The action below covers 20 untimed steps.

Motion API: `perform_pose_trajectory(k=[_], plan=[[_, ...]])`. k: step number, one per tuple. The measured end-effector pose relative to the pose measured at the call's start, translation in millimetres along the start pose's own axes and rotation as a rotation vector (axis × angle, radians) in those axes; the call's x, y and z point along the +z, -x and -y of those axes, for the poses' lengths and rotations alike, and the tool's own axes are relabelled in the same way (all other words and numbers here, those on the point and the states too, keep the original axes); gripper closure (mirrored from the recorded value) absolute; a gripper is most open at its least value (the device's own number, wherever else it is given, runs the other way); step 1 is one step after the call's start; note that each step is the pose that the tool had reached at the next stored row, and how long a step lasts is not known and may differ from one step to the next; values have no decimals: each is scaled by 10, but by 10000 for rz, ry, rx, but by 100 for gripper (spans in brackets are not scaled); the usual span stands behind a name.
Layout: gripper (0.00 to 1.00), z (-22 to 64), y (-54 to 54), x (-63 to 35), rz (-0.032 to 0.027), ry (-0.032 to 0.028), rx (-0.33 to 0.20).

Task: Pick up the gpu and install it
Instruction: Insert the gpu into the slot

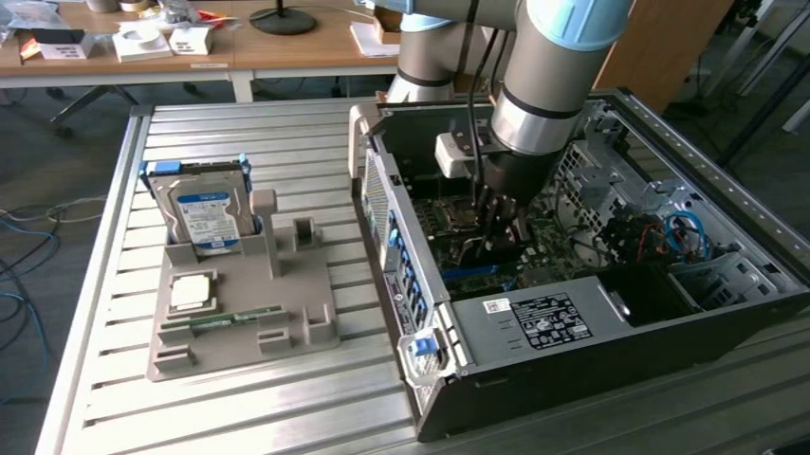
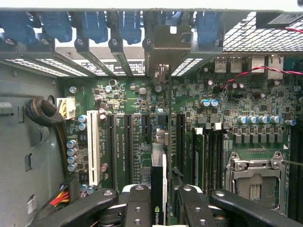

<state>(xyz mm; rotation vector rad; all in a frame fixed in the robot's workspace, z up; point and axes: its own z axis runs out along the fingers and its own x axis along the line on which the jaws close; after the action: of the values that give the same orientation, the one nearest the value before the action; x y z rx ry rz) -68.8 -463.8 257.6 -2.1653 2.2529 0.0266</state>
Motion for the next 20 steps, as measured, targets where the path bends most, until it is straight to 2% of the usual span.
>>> perform_pose_trajectory(k=[20], plan=[[73,-7,-1,25,1,0,1]])
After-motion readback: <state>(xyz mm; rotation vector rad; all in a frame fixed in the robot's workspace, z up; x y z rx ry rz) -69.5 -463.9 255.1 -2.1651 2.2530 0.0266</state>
